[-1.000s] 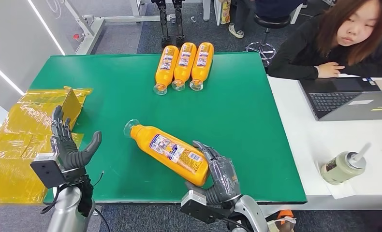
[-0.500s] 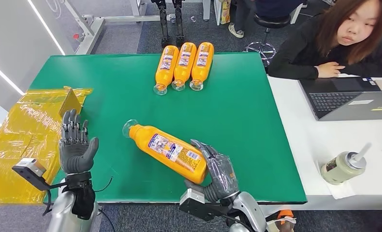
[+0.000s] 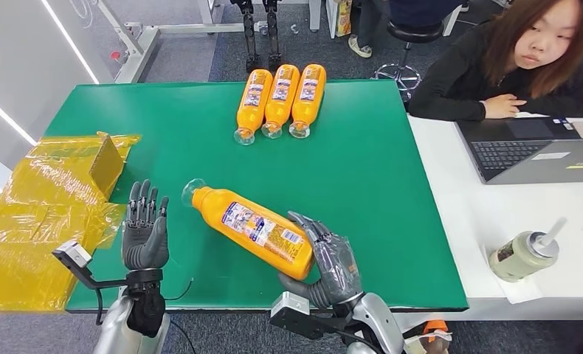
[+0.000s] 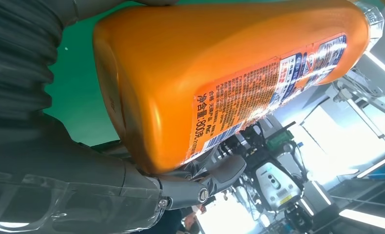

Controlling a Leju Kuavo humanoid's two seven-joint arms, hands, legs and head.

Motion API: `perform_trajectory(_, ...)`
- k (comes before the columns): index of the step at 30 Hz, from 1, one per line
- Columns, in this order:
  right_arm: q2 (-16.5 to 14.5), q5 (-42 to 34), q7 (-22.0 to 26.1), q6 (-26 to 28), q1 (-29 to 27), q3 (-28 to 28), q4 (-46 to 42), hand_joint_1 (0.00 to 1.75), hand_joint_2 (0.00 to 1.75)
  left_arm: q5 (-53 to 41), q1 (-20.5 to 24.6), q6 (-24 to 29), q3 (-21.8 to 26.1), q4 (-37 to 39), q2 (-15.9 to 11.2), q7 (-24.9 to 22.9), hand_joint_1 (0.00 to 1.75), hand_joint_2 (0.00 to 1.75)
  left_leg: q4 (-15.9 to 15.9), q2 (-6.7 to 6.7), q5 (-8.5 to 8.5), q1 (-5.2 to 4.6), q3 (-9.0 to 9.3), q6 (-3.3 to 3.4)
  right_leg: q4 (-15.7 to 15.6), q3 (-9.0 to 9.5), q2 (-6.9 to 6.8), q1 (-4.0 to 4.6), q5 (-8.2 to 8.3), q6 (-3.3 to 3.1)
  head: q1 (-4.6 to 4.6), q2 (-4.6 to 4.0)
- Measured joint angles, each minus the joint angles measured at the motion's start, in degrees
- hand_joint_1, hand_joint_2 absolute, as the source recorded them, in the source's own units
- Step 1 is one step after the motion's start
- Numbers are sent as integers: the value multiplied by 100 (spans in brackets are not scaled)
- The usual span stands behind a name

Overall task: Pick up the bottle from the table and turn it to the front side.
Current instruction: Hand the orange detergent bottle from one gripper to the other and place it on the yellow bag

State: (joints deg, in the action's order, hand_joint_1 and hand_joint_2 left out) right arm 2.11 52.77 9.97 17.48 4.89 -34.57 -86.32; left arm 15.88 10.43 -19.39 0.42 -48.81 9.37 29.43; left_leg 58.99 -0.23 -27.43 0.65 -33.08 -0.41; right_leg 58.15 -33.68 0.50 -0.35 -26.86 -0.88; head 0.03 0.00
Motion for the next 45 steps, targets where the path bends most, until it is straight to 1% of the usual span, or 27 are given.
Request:
perform_trajectory(5,-67,97,-21,107,81,-31,-118,175,175,299,90,-172,0,156,3,-111,0,175,0,0,0,0,0,0,1,0,0,0,0,0,0,0)
perform_trajectory(12,-174,95,4,115,161,-75,-227,175,175,402,194,-212,0,360,2,-110,0,175,0,0,1,0,0,0,1,0,0,0,0,0,1,0)
perform_trajectory(15,-209,64,149,104,168,-139,-223,175,175,528,204,-299,0,402,-1,-120,0,175,0,0,0,0,0,0,1,0,0,0,0,0,1,0)
perform_trajectory(19,-272,-21,369,104,167,-276,-168,175,175,760,192,-495,4,409,-8,-269,0,175,-1,0,0,0,-1,0,1,0,0,0,0,0,0,0)
perform_trajectory(24,-325,-342,539,-23,194,-421,41,175,175,1016,171,-767,4,399,-14,-448,0,175,-2,0,0,0,-1,0,1,0,-1,0,0,0,-1,0)
perform_trajectory(32,-325,-1038,925,68,364,-689,755,175,175,1773,110,-1129,-113,-37,-18,-1036,0,175,0,-2,1,0,-1,0,1,0,-1,0,1,-1,-2,0)
perform_trajectory(37,-316,-1094,968,121,364,-721,827,175,175,1868,98,-1145,-152,-115,-24,-1099,0,175,0,-1,1,0,-1,0,0,-1,-1,0,0,-1,-3,0)
perform_trajectory(42,-205,-1234,1041,258,338,-869,1014,175,175,2203,24,-1181,-450,-496,-92,-1187,0,175,0,0,0,0,-1,0,0,-2,1,0,0,0,-1,0)
perform_trajectory(45,-180,-1254,1044,261,338,-917,1028,175,175,2237,-7,-1180,-527,-580,-108,-1194,0,175,0,0,0,0,0,0,0,-2,1,0,1,-1,-1,0)
